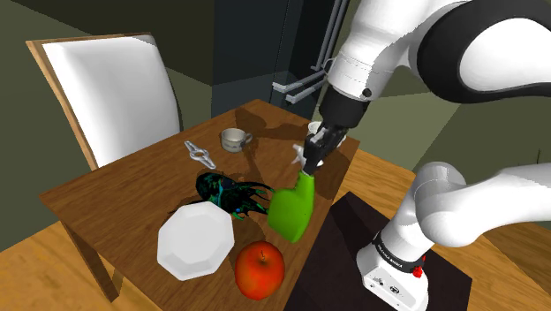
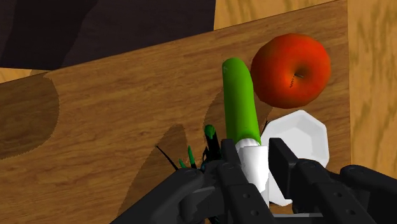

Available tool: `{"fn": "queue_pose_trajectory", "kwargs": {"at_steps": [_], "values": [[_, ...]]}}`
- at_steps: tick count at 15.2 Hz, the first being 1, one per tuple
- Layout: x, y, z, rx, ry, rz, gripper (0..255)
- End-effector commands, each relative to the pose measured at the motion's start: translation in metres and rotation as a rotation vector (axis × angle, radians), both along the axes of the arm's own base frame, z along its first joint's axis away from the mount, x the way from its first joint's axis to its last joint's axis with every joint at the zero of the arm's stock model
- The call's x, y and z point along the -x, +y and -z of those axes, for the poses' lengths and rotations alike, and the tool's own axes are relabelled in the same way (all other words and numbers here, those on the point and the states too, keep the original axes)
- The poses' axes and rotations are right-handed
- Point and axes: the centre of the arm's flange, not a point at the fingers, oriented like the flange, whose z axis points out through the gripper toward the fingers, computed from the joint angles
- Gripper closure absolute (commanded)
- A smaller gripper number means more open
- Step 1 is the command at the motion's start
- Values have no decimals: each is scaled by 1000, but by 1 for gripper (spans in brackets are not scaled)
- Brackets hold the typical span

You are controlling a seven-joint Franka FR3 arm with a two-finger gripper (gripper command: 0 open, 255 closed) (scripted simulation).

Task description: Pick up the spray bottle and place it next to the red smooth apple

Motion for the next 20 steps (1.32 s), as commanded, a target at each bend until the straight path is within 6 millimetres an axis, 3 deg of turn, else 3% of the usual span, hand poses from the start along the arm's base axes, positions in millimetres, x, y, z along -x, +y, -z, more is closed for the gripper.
{"fn": "queue_pose_trajectory", "kwargs": {"at_steps": [1, 20], "values": [[-1, 0, 11, 0, -1, 0, 255], [-1, 0, 105, 0, -1, 0, 255]]}}
